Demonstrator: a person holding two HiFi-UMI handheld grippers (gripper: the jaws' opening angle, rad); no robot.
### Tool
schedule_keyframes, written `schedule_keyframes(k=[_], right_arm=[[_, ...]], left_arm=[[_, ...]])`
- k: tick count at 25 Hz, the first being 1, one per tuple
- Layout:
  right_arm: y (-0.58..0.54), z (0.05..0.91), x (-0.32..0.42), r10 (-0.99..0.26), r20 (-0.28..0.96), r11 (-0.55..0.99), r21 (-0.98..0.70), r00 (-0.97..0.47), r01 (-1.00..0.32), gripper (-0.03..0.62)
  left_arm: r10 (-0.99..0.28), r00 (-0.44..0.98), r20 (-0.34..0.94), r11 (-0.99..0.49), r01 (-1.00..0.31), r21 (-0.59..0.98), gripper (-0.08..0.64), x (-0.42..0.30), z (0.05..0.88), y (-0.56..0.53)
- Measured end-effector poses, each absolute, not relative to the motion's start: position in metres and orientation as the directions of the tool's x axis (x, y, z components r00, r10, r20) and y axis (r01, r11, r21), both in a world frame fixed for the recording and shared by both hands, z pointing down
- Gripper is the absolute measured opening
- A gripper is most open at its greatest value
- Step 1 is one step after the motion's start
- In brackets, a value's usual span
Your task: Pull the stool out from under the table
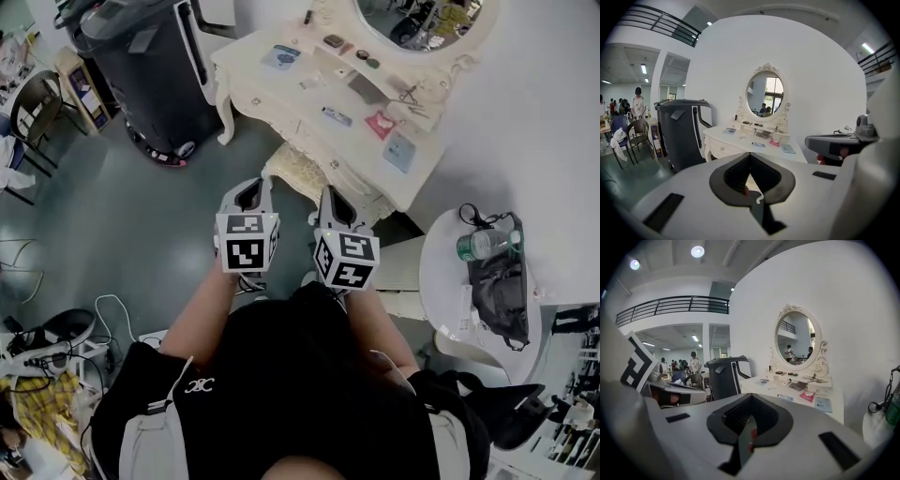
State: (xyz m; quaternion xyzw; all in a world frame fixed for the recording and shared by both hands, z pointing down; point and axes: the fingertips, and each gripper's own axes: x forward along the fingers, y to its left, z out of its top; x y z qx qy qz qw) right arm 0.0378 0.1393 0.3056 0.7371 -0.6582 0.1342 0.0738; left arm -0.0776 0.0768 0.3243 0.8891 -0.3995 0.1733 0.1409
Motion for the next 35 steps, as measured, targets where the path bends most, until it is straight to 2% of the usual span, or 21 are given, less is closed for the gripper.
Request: schedule_keyframes(k=[9, 18, 24, 31, 35], right_arm=[[0.08, 0.317, 0.067, -0.953, 0.292, -0.095, -0.038, 0.08, -0.995, 0.003], [-0.008, 0.311, 0.137, -0.957, 0.29, -0.034, -0.066, 0.014, -0.997, 0.002], [-0.067, 0.331, 0.164, -0.937, 0.34, 0.051, -0.095, -0.081, -0.994, 0.002], [-0.118, 0.365, 0.174, -0.884, 0.431, 0.154, -0.098, -0.181, -0.983, 0.002], [-0.131, 0.397, 0.154, -0.833, 0.507, 0.189, -0.119, -0.223, -0.975, 0.002]], left_arm=[[-0.669, 0.591, 0.451, -0.614, -0.781, 0.113, 0.0, -0.053, 0.342, 0.023], [-0.711, 0.539, 0.451, -0.584, -0.81, 0.049, -0.001, 0.017, 0.325, -0.052], [-0.712, 0.488, 0.506, -0.542, -0.839, 0.047, 0.0, 0.05, 0.345, -0.089], [-0.711, 0.393, 0.583, -0.416, -0.904, 0.102, -0.001, 0.048, 0.386, -0.124], [-0.664, 0.418, 0.62, -0.45, -0.886, 0.115, -0.002, 0.04, 0.422, -0.123]])
